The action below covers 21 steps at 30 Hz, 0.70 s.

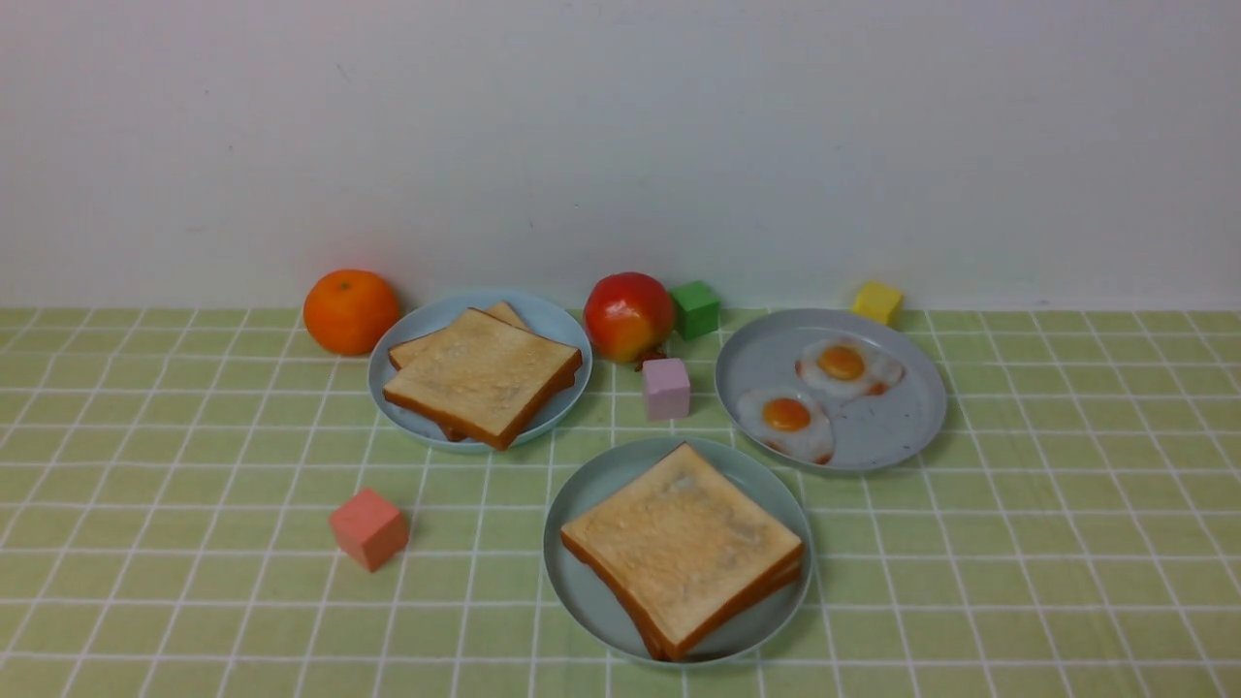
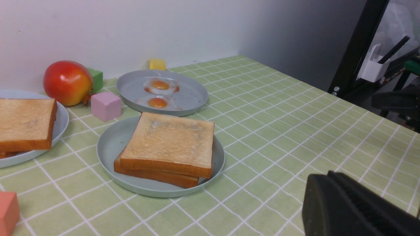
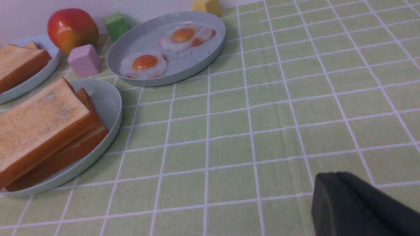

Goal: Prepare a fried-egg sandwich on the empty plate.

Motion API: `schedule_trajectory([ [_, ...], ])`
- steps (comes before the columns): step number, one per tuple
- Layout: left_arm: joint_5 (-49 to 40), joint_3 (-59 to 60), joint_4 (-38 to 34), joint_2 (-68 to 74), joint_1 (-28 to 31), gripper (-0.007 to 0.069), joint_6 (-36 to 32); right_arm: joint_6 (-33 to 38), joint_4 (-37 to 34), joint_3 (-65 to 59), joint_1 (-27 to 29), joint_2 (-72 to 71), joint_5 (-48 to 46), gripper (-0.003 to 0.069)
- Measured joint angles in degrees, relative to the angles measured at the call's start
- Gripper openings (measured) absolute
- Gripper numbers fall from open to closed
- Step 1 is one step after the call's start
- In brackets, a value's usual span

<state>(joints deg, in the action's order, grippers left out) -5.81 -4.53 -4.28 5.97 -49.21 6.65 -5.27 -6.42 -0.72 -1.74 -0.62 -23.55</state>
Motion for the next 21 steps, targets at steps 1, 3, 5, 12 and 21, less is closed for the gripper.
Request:
schedule_trajectory([
  [1, 0.00, 0.00, 0.00, 0.00, 0.00, 0.0001, 0.00, 0.00, 0.00, 0.00, 0.00, 0.00, 0.00, -0.0008],
  [3, 0.00, 0.00, 0.00, 0.00, 0.00, 0.0004, 0.00, 0.00, 0.00, 0.00, 0.00, 0.00, 0.00, -0.0008],
  [5, 0.00, 0.00, 0.00, 0.00, 0.00, 0.0005, 0.00, 0.00, 0.00, 0.00, 0.00, 0.00, 0.00, -0.0008],
  [12, 0.00, 0.00, 0.00, 0.00, 0.00, 0.0013, 0.00, -0.14, 0.11, 0.00, 0.00, 0.00, 0.00, -0.0004],
  [21, 0.10, 0.06, 0.02, 0.00, 0.75, 0.0018, 0.00, -0.15, 0.11, 0.00, 0.00, 0.00, 0.00, 0.0003],
])
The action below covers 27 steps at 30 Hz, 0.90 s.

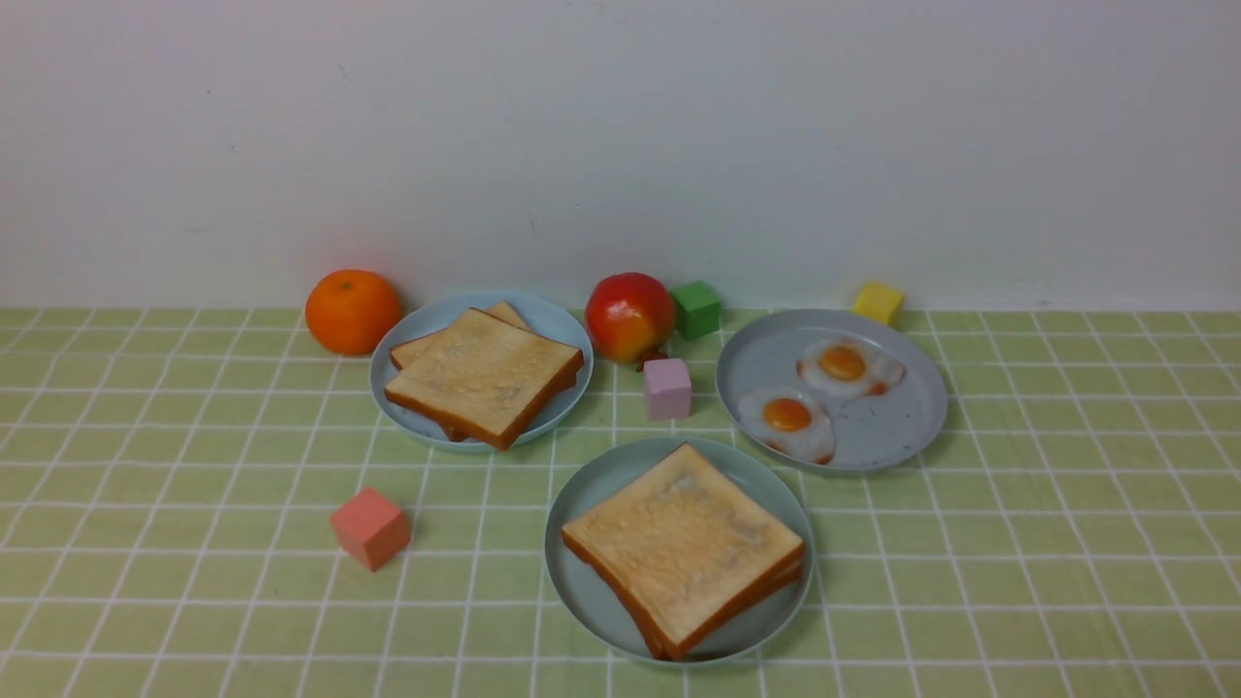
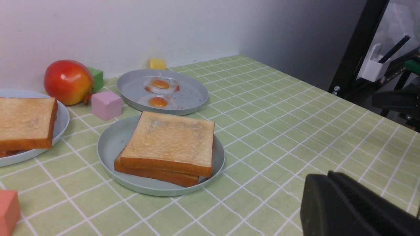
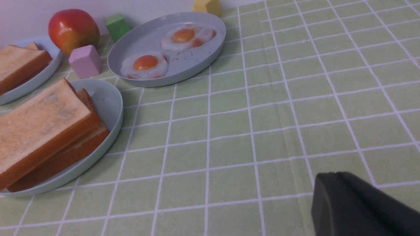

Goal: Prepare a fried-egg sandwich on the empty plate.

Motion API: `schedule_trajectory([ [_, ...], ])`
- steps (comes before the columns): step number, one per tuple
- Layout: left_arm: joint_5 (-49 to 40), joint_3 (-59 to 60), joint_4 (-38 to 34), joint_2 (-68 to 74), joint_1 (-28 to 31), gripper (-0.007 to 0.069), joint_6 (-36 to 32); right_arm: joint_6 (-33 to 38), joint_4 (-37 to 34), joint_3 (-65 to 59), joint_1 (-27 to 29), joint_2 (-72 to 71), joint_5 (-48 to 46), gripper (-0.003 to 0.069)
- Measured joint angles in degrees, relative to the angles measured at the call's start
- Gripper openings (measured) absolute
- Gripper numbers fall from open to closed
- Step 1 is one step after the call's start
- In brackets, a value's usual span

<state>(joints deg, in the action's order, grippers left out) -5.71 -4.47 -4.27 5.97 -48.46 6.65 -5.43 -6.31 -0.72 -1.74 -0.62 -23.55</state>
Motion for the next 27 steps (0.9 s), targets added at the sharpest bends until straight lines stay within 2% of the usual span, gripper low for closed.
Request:
schedule_trajectory([
  [3, 1.00, 0.00, 0.12, -0.08, 5.48, 0.0008, 0.00, 0.00, 0.00, 0.00, 0.00, 0.00, 0.00, 0.0003],
  [7, 1.58, 0.33, 0.12, -1.63, 19.24, -0.0013, 1.06, -0.29, 0.00, 0.00, 0.00, 0.00, 0.00, 0.0007],
  [8, 1.64, 1.06, -0.01, -2.65, 25.03, -0.0013, 1.26, -0.29, 0.00, 0.00, 0.00, 0.00, 0.00, 0.0008],
  [9, 1.70, 1.20, -0.01, -2.80, 25.03, -0.0013, 1.32, -0.29, 0.00, 0.00, 0.00, 0.00, 0.00, 0.0008],
  [10, 1.76, 2.88, -0.13, -4.16, 32.03, -0.0013, 2.29, -0.31, 0.00, 0.00, 0.00, 0.00, 0.00, 0.0008],
  [11, 1.76, 3.43, -0.13, -4.54, 32.73, -0.0013, 2.68, -0.31, 0.00, 0.00, 0.00, 0.00, 0.00, 0.0009],
  [12, 0.81, 5.20, -0.18, -5.86, 38.32, -0.0013, 4.87, -0.36, 0.00, 0.00, 0.00, 0.00, 0.00, 0.0010],
  [13, -1.11, 5.61, -0.18, -6.21, 40.31, -0.0013, 6.53, -0.36, 0.00, 0.00, 0.00, 0.00, 0.00, 0.0010],
  [14, -1.62, 5.67, -0.18, -6.33, 41.19, -0.0013, 6.86, -0.36, 0.00, 0.00, 0.00, 0.00, 0.00, 0.0011],
  [16, -11.15, 5.87, 0.06, -6.57, 45.03, -0.0013, 9.68, -0.42, 0.00, 0.00, 0.00, 0.00, 0.00, 0.0014],
  [18, -15.05, 6.16, 0.07, -6.57, 46.58, -0.0013, 10.53, -0.42, 0.00, 0.00, 0.00, 0.00, 0.00, 0.0015],
  [27, -15.91, 6.29, 0.23, -6.57, 47.01, -0.0013, 10.92, -0.42, 0.00, 0.00, 0.00, 0.00, 0.00, 0.0029],
])
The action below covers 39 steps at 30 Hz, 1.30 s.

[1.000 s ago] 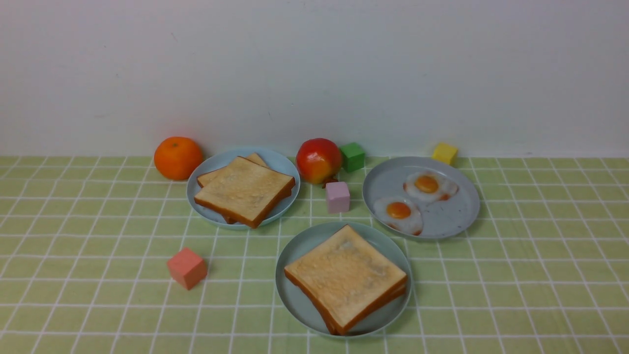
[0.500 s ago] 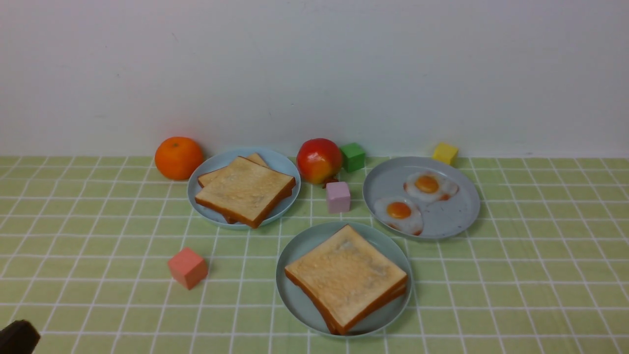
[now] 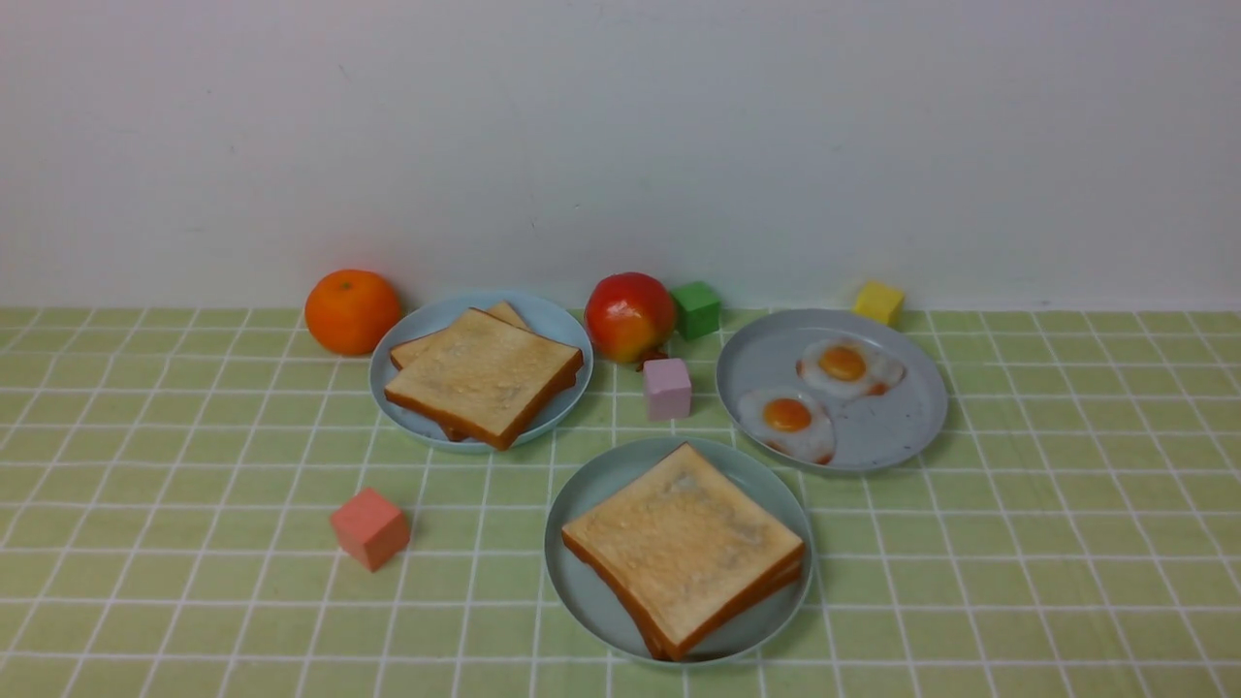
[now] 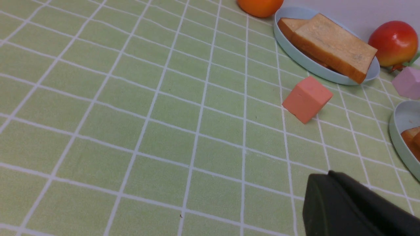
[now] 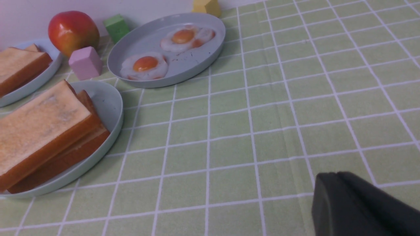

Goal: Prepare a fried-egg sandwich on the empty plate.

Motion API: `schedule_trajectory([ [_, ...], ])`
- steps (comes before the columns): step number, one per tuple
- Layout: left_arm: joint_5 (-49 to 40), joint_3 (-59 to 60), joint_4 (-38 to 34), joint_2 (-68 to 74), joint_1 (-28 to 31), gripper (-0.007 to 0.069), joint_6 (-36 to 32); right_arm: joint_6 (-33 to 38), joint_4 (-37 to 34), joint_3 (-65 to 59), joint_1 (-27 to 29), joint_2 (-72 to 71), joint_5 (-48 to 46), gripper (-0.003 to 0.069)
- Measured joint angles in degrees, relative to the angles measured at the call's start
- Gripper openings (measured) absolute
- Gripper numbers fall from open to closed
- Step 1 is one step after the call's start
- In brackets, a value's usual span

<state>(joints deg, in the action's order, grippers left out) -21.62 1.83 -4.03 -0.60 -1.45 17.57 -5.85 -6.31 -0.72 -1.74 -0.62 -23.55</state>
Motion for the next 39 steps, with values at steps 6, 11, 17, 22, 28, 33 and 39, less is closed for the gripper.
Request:
schedule_trajectory([
  [6, 0.00, 0.00, 0.00, 0.00, 0.00, -0.0013, 0.00, 0.00, 0.00, 0.00, 0.00, 0.00, 0.00, 0.0031],
  [11, 0.00, 0.00, 0.00, 0.00, 0.00, -0.0013, 0.05, 0.00, 0.00, 0.00, 0.00, 0.00, 0.00, 0.0038],
  [17, 0.00, 0.00, 0.00, 0.00, 0.05, -0.0013, 0.05, 0.00, 0.00, 0.00, 0.00, 0.00, 0.00, 0.0046],
  [22, 0.00, 0.00, 0.00, 0.00, 0.05, -0.0013, 0.05, 0.00, 0.00, 0.00, 0.00, 0.00, 0.00, 0.0050],
  [28, 0.00, 0.00, 0.00, 0.00, 0.05, -0.0013, 0.05, 0.00, 0.00, 0.00, 0.00, 0.00, 0.00, 0.0060],
  [33, 0.00, 0.00, 0.00, 0.00, 0.05, -0.0013, 0.05, 0.00, 0.00, 0.00, 0.00, 0.00, 0.00, 0.0067],
  [39, 0.00, 0.00, 0.00, 0.00, 0.05, -0.0011, 0.05, 0.00, 0.00, 0.00, 0.00, 0.00, 0.00, 0.0075],
])
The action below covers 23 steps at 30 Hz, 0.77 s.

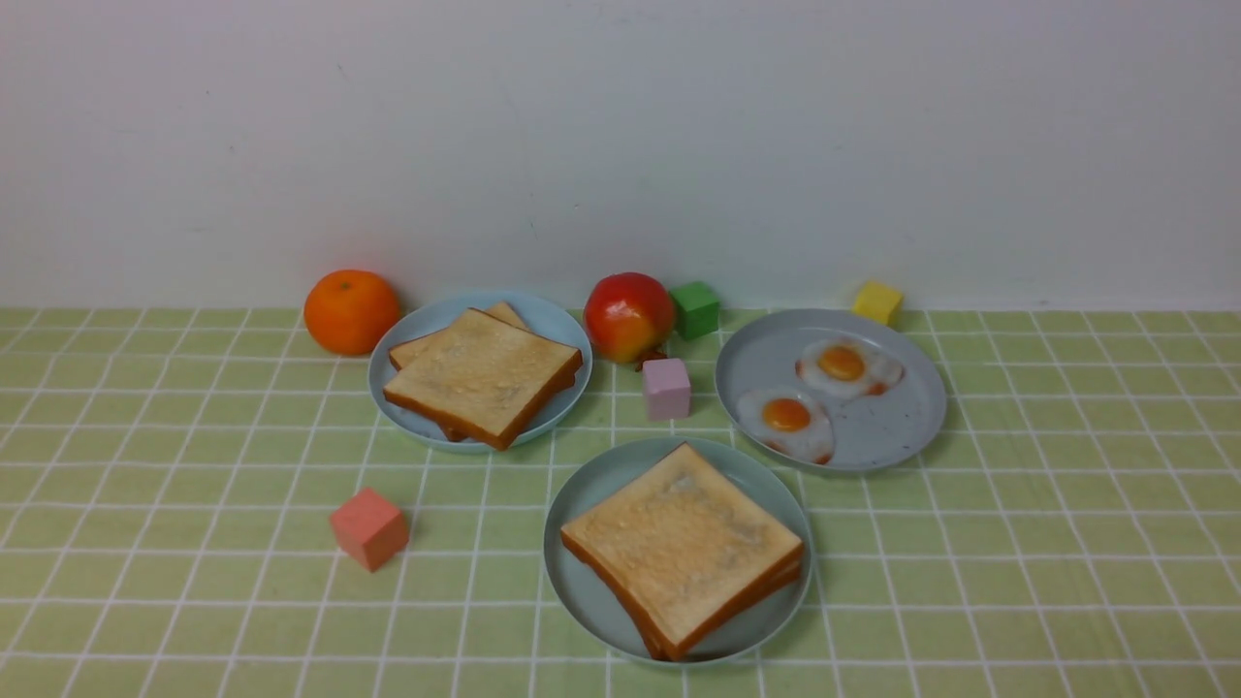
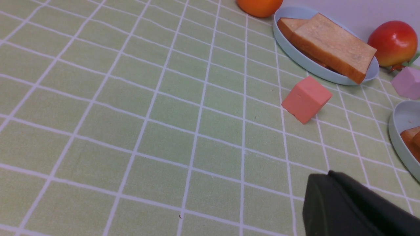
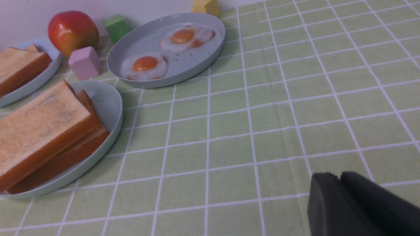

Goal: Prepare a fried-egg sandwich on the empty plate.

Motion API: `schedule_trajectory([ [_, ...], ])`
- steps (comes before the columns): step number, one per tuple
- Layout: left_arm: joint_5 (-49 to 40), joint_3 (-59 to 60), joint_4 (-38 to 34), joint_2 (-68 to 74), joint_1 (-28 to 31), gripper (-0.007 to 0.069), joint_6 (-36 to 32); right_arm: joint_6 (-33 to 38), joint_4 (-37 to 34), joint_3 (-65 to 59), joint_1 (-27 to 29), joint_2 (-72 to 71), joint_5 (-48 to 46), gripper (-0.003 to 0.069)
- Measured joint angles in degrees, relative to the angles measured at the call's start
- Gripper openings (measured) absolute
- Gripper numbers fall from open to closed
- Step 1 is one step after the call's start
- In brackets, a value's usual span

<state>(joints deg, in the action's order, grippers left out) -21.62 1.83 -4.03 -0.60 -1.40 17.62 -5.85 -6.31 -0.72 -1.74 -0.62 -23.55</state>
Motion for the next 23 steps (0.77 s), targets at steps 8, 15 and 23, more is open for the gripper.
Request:
schedule_trajectory([
  [8, 0.00, 0.00, 0.00, 0.00, 0.00, -0.0011, 0.00, 0.00, 0.00, 0.00, 0.00, 0.00, 0.00, 0.0085],
  [15, 0.00, 0.00, 0.00, 0.00, 0.00, -0.0010, 0.00, 0.00, 0.00, 0.00, 0.00, 0.00, 0.00, 0.0094],
  [23, 0.00, 0.00, 0.00, 0.00, 0.00, -0.0001, 0.00, 0.00, 0.00, 0.00, 0.00, 0.00, 0.00, 0.0105],
])
